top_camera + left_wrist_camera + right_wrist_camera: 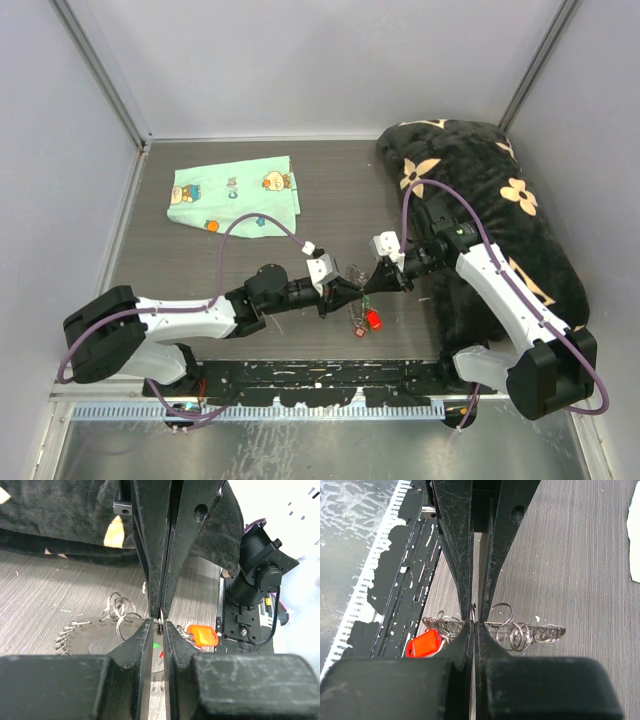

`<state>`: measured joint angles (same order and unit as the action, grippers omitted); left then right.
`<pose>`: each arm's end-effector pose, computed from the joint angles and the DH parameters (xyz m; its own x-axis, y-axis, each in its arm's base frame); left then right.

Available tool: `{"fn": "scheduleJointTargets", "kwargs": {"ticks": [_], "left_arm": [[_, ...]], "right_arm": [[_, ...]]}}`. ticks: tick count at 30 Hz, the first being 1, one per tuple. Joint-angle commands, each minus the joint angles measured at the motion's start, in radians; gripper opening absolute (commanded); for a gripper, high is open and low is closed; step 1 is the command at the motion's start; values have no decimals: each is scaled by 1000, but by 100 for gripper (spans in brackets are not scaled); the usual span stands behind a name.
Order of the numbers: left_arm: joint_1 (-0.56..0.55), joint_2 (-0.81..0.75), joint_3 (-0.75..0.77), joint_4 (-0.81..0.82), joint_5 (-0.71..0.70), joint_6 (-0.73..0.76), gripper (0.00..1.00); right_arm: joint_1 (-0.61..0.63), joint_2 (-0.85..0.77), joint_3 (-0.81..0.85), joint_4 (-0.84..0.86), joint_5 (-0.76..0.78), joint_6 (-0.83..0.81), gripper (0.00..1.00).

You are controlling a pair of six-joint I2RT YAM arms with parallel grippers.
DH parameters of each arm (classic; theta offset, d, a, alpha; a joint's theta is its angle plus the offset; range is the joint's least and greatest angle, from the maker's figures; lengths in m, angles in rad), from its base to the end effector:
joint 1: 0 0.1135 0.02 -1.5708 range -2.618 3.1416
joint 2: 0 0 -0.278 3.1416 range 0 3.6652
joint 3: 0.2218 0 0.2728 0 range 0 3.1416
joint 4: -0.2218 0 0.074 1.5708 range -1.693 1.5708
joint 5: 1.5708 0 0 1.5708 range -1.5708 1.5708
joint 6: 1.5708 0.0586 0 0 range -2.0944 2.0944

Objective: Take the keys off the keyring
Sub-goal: Remove the key from the keyring.

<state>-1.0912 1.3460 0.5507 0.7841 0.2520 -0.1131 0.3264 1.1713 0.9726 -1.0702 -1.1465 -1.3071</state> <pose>0.1337 -0.2888 0.2350 -0.1151 -0.0156 -0.9932 0.9674 0.2253 -0.1156 0.1854 0.1191 0.2822 0.1395 -0.3724 -0.9175 -0.9744 -0.2165 -0.0603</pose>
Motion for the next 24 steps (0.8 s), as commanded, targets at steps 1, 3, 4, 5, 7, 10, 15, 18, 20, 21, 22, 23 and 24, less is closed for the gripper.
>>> {"fn": "scheduleJointTargets", "kwargs": {"ticks": [1,3,4,5,7,10,15,18,20,21,22,23,24], "left_arm": [[-2,-7,45,27,-25,23,15],[-1,-10,43,29,-25,21,15],[-1,-10,44,31,-24,20,15],[-2,-11,46,31,-24,20,15],[-1,-10,49,30,-20,19,13],[-2,-3,55,26,-12,18,4],[-1,-14,54,14,-3,25,0],[-2,-36,50,-17,2,44,0],[2,-50,43,-22,1,53,0],[5,-56,37,-20,3,53,0],[10,-59,32,-15,9,52,0],[14,-63,27,-5,14,47,0],[19,-64,21,8,23,42,0]], "right_arm": [[12,-27,35,13,-67,-1,1],[15,-25,35,13,-66,-1,1],[17,-25,34,14,-65,-1,1],[18,-24,34,14,-65,-3,1],[20,-22,34,14,-65,-2,1],[22,-21,34,14,-65,-2,1],[22,-25,34,12,-62,-2,2],[20,-28,34,12,-62,-2,7],[21,-29,34,13,-64,0,13],[22,-31,33,12,-65,0,17],[22,-31,31,13,-64,0,21],[22,-32,31,12,-67,0,24],[21,-30,31,12,-69,2,27]]}}
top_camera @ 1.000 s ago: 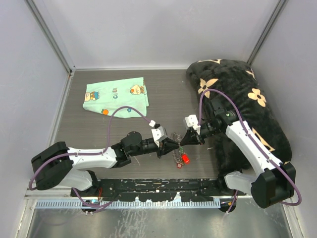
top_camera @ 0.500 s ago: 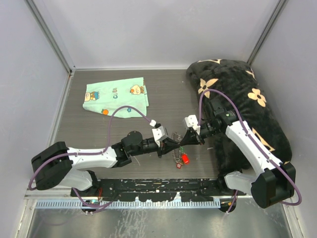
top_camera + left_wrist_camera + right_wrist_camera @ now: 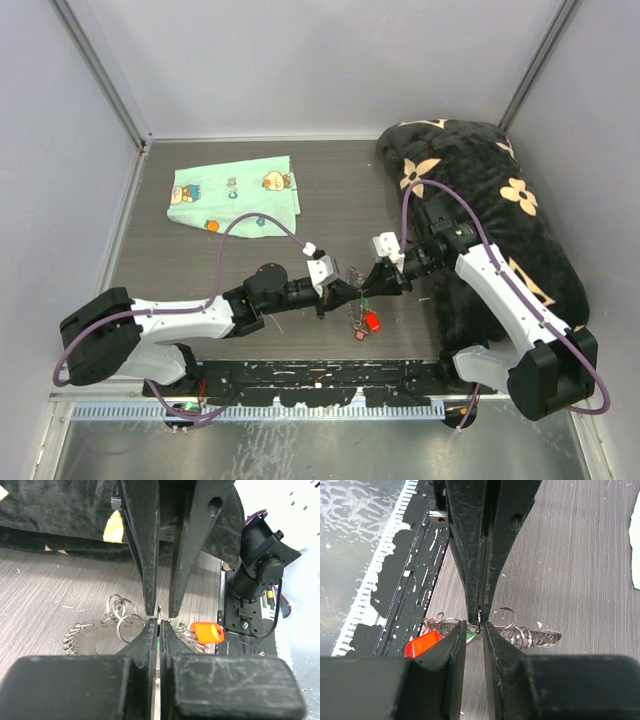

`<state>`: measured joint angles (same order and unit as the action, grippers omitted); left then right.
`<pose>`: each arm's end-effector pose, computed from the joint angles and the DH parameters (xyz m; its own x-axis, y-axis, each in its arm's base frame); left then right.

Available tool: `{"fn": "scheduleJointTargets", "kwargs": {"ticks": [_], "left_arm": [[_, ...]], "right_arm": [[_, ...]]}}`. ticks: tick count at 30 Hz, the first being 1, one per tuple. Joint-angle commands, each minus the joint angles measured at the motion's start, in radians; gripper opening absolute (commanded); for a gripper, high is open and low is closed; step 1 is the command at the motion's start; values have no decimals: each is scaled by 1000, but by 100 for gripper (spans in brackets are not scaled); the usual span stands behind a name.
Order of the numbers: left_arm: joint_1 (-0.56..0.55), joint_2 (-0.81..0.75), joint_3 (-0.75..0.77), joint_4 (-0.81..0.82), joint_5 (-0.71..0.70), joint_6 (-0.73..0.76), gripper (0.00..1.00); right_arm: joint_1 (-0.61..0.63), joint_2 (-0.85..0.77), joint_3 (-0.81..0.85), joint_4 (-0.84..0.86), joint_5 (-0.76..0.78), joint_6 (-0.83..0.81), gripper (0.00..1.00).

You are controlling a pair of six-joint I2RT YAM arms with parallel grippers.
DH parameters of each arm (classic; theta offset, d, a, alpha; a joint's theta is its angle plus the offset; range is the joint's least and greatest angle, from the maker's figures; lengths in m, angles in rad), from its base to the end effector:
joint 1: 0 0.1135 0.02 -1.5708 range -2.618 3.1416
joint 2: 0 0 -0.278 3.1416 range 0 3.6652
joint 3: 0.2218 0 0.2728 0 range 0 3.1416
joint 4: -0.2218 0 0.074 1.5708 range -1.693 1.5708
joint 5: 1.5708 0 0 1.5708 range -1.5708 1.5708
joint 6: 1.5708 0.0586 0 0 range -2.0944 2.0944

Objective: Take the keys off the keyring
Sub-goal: Remove the key from the keyring.

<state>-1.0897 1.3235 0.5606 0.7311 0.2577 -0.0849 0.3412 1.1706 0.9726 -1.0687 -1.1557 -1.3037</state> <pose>0.1332 -0.2874 0.2384 -0.0973 0.0093 -0.9952 0.9703 0.2232 -0.0928 0.1834 0.1220 0.2829 0.1419 -0.3624 -0.9212 -0.9710 -0.2318 -0.0584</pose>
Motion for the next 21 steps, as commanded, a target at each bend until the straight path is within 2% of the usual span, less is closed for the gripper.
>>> {"fn": "scheduleJointTargets", "kwargs": {"ticks": [1,7,13,17,21], "left_arm": [[23,-41,7,76,27,7,0],[47,-46,-19,112,67,-2,0],[81,-114,-55,175,120,-15,0],[105,-131,-79,230,151,-48,0],[125,-147,-96,270,180,-66,0]], "right_arm": [[7,-32,31,12,-61,0,29],[6,-41,27,76,-68,105,43],[5,-52,-8,240,-95,314,48],[5,-60,-48,347,-114,442,46],[10,-72,-96,480,-131,582,32]]}}
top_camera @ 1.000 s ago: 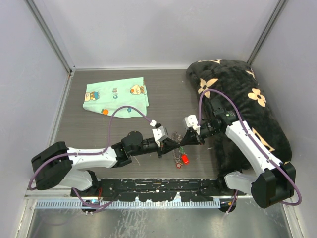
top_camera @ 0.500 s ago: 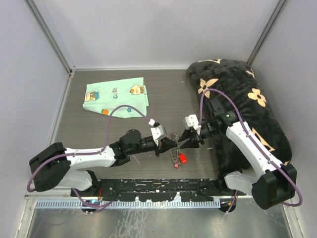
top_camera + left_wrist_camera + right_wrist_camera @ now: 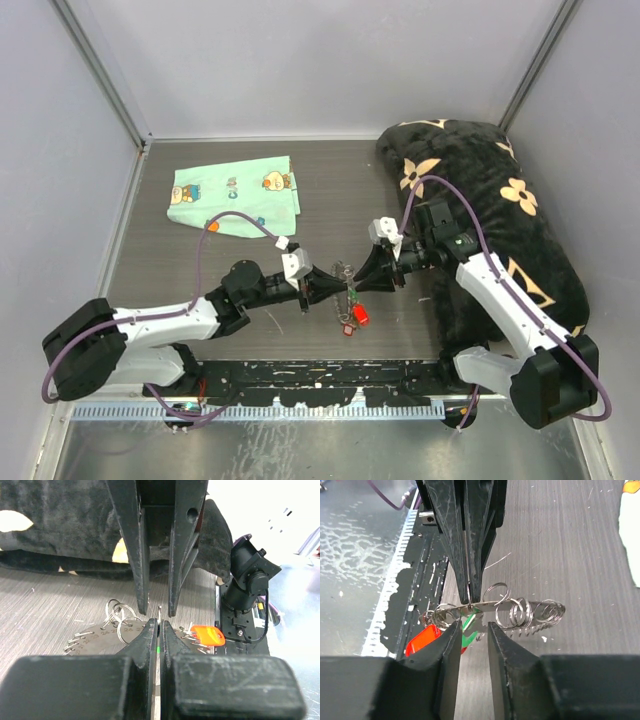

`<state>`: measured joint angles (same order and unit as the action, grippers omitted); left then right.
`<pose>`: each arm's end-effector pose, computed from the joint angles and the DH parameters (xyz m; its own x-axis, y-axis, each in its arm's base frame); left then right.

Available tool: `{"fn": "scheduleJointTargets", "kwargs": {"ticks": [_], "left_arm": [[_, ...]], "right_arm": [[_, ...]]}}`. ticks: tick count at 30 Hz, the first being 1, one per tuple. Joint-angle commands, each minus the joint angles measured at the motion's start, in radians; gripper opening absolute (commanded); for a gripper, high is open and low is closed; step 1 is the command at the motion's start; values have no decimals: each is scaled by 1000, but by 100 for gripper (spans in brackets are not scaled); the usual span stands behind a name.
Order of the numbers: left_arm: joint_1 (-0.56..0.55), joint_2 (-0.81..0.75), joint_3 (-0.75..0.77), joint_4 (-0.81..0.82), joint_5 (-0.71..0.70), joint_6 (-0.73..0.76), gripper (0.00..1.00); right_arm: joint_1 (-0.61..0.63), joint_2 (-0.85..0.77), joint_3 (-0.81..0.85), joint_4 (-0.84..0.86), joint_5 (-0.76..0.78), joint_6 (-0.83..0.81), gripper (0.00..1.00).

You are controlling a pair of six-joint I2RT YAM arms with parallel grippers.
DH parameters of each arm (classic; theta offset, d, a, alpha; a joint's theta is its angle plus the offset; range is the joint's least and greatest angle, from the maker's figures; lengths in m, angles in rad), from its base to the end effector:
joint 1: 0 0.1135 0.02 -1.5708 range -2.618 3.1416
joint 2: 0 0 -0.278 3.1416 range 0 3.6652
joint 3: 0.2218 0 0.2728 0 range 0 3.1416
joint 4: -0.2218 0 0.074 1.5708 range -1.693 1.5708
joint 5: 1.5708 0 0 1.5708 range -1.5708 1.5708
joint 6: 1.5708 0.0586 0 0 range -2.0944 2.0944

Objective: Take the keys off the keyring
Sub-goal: Remove the key from the keyring.

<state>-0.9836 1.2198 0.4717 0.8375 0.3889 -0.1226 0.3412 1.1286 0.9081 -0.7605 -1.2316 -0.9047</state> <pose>0.1411 -0.2521 0.2490 -0.0707 -0.0980 -0.9927 0.9783 0.1877 -0.0882 0.1943 0.1276 0.2874 -0.0078 -0.2804 -0.9599 -0.9900 -0.1333 0.0470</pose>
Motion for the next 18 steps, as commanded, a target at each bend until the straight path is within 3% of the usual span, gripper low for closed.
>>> {"fn": "scheduleJointTargets", "kwargs": {"ticks": [1,5,10,18], "left_arm": [[23,-46,-8,164,55,-34,0],[30,-55,-12,163,80,-46,0],[32,-82,-16,149,84,-41,0],[37,-115,-45,145,69,-35,0]], "right_arm": [[14,-33,-40,189,-64,199,29],[32,-43,-63,235,-73,227,21],[57,-43,-89,288,-67,264,20],[106,-27,-111,333,-63,295,32]]}}
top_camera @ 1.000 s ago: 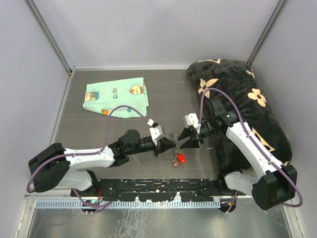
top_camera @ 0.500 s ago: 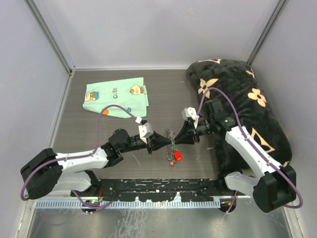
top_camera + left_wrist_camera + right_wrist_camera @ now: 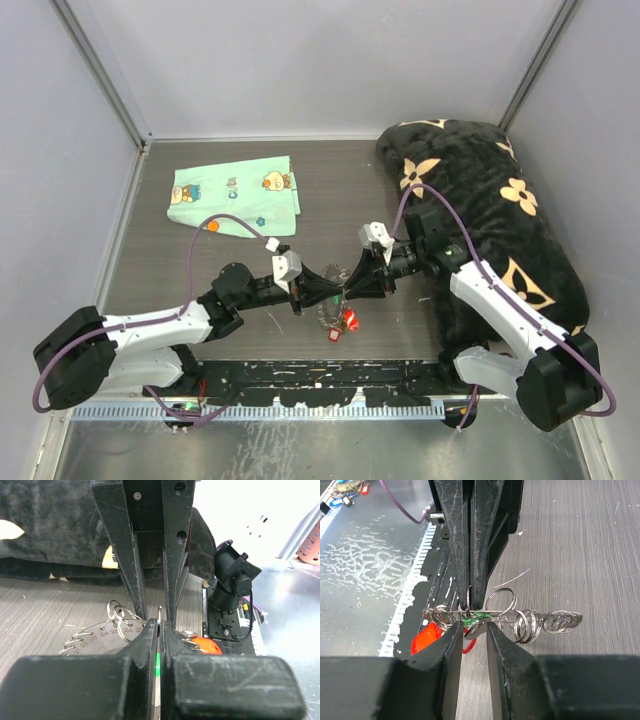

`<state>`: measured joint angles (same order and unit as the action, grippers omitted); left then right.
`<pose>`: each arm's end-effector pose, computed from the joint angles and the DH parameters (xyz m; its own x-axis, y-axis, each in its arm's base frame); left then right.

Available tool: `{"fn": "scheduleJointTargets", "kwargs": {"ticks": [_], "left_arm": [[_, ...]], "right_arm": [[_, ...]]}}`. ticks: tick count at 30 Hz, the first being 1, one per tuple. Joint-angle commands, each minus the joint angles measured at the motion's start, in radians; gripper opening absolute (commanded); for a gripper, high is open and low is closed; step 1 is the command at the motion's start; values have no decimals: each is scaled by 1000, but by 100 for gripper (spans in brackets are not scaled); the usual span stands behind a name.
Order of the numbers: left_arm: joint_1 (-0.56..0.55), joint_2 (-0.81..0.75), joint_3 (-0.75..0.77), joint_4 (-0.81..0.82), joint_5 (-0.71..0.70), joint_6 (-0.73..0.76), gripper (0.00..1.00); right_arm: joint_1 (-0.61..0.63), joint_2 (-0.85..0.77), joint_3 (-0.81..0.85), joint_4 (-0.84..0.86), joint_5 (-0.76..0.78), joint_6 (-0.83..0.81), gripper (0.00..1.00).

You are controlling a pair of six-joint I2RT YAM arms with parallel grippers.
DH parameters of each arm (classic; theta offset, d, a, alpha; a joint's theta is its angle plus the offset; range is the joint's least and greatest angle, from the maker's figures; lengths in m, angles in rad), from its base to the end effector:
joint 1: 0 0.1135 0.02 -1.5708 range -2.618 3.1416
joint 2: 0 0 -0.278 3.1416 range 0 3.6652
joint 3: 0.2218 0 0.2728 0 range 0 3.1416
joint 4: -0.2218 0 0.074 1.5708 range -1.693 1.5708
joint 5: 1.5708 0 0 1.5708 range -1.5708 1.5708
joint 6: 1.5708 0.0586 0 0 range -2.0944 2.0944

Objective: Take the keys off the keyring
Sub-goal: Remove the key from the keyring.

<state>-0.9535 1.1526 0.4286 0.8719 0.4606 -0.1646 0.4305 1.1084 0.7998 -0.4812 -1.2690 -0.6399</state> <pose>0.1358 -0.2363 0.2549 -0.0772 -0.1448 -0.9864 0.9856 0.1382 -0.0974 0.1876 0.1477 0.2737 -0.0789 -0.2315 -0.9696 -0.9749 -0.1853 0.1236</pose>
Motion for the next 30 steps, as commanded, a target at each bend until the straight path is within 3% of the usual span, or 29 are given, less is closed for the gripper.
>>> {"fn": "scheduleJointTargets", "kwargs": {"ticks": [1,8,20,30], "left_arm": [[9,-55,-4,110,-5,8,0],[11,-59,0,109,-7,5,0],[11,-31,-14,209,-21,-34,0],[12,-57,-38,191,-51,-25,0]], "right_arm": [[19,-10,-4,56,-32,31,35],[56,-17,-38,119,-25,56,39],[82,-36,-53,197,33,104,33],[64,-62,-14,141,84,77,30]]}}
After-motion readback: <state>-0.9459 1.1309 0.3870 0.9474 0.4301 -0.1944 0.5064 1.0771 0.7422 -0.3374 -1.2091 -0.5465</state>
